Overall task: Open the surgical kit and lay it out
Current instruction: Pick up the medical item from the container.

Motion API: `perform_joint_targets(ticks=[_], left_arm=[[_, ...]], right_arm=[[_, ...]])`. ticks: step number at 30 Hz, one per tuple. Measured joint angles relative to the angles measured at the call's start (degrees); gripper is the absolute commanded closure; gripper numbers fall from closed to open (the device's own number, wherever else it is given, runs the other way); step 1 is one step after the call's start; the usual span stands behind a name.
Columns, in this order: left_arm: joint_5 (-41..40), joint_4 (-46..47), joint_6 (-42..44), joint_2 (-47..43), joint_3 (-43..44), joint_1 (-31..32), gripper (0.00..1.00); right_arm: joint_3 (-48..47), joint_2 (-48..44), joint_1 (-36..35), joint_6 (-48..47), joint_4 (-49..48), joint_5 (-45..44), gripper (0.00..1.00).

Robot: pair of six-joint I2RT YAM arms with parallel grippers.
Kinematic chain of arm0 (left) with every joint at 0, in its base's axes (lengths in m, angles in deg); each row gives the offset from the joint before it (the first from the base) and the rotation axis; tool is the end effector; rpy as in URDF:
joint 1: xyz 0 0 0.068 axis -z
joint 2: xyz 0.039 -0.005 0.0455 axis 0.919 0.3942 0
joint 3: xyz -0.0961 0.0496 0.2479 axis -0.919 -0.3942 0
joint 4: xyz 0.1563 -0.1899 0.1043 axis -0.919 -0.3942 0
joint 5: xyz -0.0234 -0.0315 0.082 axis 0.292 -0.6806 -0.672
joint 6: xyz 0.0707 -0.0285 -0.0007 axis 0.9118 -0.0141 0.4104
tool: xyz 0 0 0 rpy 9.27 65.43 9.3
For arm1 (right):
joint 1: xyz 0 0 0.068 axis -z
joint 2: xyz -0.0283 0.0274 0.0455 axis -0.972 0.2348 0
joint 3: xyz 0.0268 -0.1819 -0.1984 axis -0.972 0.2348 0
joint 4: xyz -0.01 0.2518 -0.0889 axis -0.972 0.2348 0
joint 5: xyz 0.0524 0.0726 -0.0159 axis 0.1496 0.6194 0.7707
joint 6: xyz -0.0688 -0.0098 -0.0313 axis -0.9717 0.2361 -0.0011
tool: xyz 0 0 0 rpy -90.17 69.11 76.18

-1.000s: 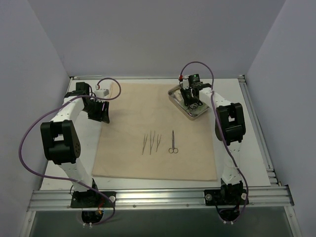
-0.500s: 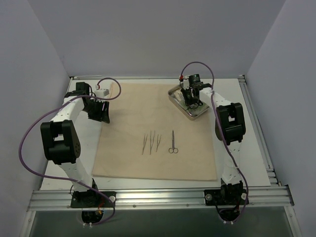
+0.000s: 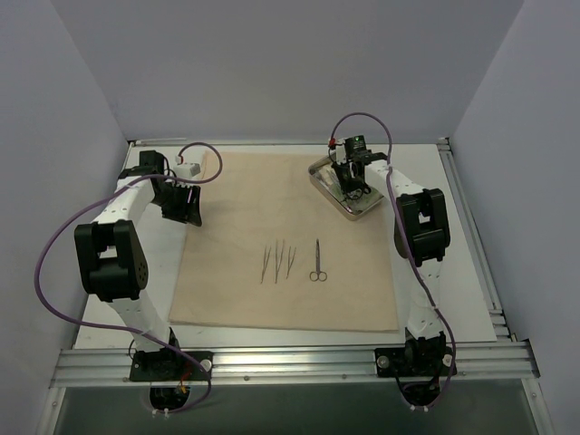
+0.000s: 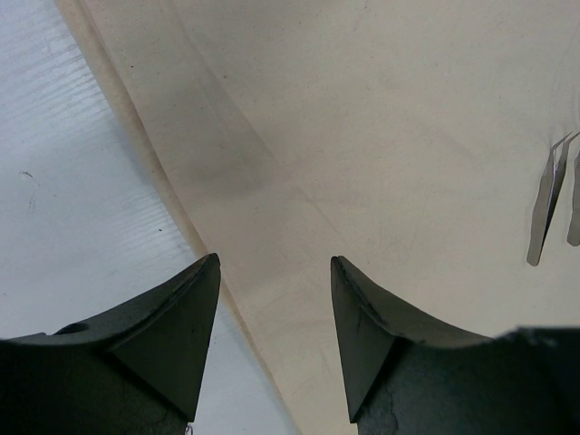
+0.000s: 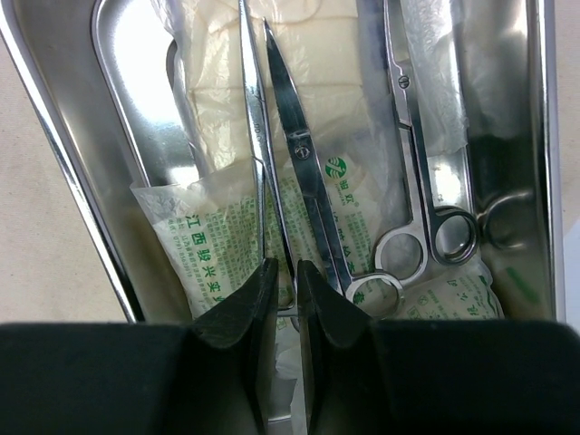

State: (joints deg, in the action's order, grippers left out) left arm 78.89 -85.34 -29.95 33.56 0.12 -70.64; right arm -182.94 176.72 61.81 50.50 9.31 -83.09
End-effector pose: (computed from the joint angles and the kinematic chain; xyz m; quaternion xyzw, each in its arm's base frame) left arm 0.3863 0.0012 0.1968 0.1411 0.9575 -0.1606 0.1938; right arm 0.5120 0.1415 0.1656 -0.2179 0.8883 0.0705 0.3981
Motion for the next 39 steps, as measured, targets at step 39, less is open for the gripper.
perform_joint_targets(ticks=[39], left_arm=[[0.2,-0.3,0.0,0.0,0.5,0.0,0.39]], right_arm=[[-0.9,1.8,0.4,-1.9,0.3,-1.0,0.99]])
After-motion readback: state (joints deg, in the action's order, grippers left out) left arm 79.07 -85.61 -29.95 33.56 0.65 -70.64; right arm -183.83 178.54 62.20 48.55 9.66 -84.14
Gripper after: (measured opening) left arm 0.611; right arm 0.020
